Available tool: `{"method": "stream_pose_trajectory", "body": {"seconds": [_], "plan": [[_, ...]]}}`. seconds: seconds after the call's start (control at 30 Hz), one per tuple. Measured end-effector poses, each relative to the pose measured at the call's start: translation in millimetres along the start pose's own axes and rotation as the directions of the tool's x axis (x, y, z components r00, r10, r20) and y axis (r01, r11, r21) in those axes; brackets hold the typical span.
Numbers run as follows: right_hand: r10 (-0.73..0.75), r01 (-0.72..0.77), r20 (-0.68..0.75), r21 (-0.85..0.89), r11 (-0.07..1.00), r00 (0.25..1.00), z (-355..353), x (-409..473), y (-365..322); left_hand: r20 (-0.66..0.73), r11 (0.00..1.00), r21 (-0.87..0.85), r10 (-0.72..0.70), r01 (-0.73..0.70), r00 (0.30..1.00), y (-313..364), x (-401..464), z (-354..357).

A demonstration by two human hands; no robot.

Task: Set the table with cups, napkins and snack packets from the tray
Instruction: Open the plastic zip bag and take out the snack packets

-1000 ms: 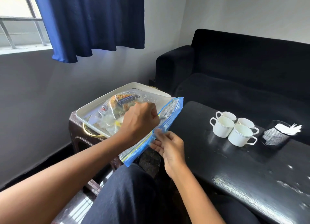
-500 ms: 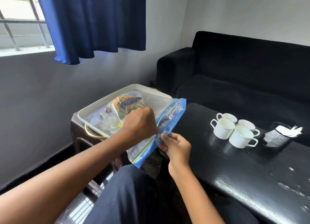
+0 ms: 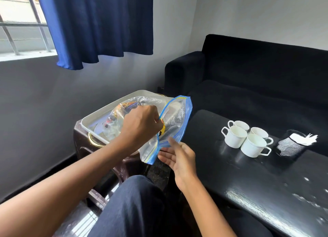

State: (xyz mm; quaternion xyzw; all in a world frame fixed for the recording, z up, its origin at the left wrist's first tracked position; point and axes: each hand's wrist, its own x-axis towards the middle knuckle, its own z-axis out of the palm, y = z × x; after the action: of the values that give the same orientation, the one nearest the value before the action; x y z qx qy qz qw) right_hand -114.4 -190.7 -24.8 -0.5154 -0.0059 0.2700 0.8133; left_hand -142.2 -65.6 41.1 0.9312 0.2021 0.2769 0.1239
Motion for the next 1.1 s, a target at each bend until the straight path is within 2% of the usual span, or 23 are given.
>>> {"method": "stream_pose_trajectory", "body": {"seconds": [0.1,0.23,0.3,0.37,0.53,0.7,0.83,0.97,1.1], "plan": [[0.025,-0.023,0.124,-0.013,1.0,0.992,7,-6,4,0.138,0.994,0.106,-0.004,-0.01,0.99,4,-1,-5],[-0.018,0.023,0.139,-0.036,0.999,0.99,7,-7,5,0.365,0.92,0.365,-0.002,-0.141,0.931,11,-5,-11],[-0.048,0.058,0.151,-0.066,0.996,0.987,6,-7,3,0.426,0.883,0.429,-0.012,-0.19,0.905,13,-7,-14],[-0.066,0.081,0.157,-0.091,0.993,0.985,5,-6,3,0.425,0.868,0.457,-0.022,-0.194,0.905,14,-7,-15],[-0.08,0.089,0.06,-0.17,0.981,0.995,-2,-4,4,0.296,0.852,0.515,-0.07,-0.097,0.953,6,1,-31],[-0.084,0.083,0.003,-0.222,0.971,0.996,-5,-2,3,0.105,0.879,0.471,-0.139,0.074,0.985,-10,-5,-45],[-0.089,0.082,-0.022,-0.233,0.969,0.996,-4,-2,3,-0.088,0.923,0.356,-0.122,0.146,0.989,-7,-16,-46],[-0.102,0.092,-0.037,-0.211,0.973,0.994,-4,-2,-1,-0.286,0.971,0.19,-0.088,0.146,0.954,0,-21,-46],[-0.173,0.148,-0.058,-0.3,0.942,0.983,-9,-1,-2,-0.297,0.997,0.027,-0.066,0.078,0.952,-5,-23,-43]]}}
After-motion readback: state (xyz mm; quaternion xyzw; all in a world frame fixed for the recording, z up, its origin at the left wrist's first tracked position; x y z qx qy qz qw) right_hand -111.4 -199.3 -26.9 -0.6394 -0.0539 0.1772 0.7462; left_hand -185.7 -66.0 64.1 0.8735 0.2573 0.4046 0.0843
